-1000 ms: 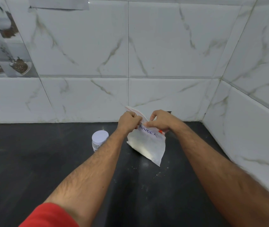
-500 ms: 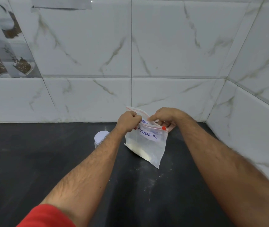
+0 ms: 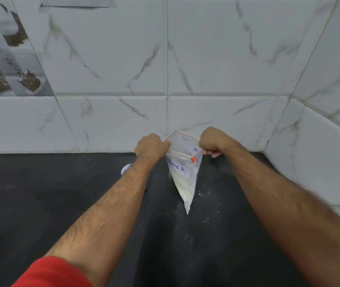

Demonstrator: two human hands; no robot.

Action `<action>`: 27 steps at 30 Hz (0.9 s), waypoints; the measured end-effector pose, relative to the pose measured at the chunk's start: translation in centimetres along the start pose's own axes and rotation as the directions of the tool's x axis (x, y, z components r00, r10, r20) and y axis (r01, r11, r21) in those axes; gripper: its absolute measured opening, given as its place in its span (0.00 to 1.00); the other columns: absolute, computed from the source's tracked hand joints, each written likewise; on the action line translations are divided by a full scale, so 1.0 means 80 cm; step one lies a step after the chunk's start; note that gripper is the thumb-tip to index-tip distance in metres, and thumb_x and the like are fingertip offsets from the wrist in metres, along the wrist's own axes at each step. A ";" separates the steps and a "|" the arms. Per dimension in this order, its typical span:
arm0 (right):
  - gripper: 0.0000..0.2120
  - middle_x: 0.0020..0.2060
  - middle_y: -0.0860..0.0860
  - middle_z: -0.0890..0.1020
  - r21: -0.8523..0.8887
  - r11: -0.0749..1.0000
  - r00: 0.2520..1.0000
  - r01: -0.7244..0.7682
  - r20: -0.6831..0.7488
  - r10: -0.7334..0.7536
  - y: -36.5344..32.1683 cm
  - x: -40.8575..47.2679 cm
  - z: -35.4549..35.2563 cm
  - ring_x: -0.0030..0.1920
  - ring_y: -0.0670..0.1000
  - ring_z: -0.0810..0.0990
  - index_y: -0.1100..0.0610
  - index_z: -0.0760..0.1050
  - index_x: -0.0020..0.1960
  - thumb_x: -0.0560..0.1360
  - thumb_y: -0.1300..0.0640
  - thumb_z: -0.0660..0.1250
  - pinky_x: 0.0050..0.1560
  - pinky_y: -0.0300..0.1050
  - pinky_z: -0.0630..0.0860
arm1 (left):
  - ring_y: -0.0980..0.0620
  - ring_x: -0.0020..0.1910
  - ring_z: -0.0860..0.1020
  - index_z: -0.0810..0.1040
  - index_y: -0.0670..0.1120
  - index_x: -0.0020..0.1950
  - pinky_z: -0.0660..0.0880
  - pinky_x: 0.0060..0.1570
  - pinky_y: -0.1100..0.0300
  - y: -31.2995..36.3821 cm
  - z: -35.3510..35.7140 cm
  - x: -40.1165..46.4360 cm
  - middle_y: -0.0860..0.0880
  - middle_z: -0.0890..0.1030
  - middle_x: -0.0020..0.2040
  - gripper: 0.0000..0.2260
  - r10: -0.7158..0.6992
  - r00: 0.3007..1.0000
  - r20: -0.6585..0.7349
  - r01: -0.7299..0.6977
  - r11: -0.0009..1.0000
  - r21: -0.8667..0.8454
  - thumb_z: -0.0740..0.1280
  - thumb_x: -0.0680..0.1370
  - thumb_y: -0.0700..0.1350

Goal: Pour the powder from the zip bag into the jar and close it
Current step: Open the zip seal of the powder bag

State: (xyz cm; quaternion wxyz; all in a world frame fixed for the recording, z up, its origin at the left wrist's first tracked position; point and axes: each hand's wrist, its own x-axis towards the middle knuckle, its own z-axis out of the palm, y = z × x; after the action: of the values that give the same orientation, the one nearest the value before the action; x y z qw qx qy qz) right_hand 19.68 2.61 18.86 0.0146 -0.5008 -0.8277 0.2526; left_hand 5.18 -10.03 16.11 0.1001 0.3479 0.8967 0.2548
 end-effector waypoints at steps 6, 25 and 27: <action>0.09 0.38 0.55 0.81 -0.009 1.000 0.959 -0.016 -0.285 0.013 0.014 0.003 -0.008 0.36 0.58 0.79 0.62 0.78 0.44 0.67 0.65 0.62 0.36 0.44 0.76 | 0.44 0.40 0.75 0.74 0.43 0.38 0.67 0.36 0.58 -0.004 0.000 0.009 0.48 0.75 0.35 0.11 -0.009 0.996 -0.092 0.006 0.999 -0.040 0.62 0.74 0.50; 0.13 0.50 0.53 0.83 0.089 0.992 0.946 0.087 -0.319 -0.054 0.044 0.054 0.005 0.51 0.58 0.80 0.54 0.81 0.55 0.73 0.61 0.63 0.46 0.46 0.75 | 0.43 0.43 0.78 0.80 0.43 0.45 0.71 0.40 0.57 0.034 0.052 0.056 0.46 0.82 0.44 0.13 0.054 0.997 -0.049 -0.056 0.998 -0.036 0.62 0.75 0.52; 0.11 0.51 0.55 0.84 0.039 0.997 0.965 0.069 -0.255 -0.056 0.055 0.059 0.022 0.51 0.59 0.81 0.54 0.81 0.55 0.76 0.58 0.64 0.47 0.47 0.76 | 0.43 0.45 0.78 0.81 0.44 0.46 0.72 0.41 0.56 0.027 0.069 0.056 0.45 0.83 0.46 0.14 0.040 0.999 0.012 -0.040 0.999 0.004 0.62 0.75 0.52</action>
State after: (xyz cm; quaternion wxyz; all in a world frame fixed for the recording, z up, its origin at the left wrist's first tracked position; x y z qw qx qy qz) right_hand 20.47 7.44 14.36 0.1403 -0.5023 -0.8281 0.2055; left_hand 5.10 -3.54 12.53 0.0998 0.3677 0.8894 0.2526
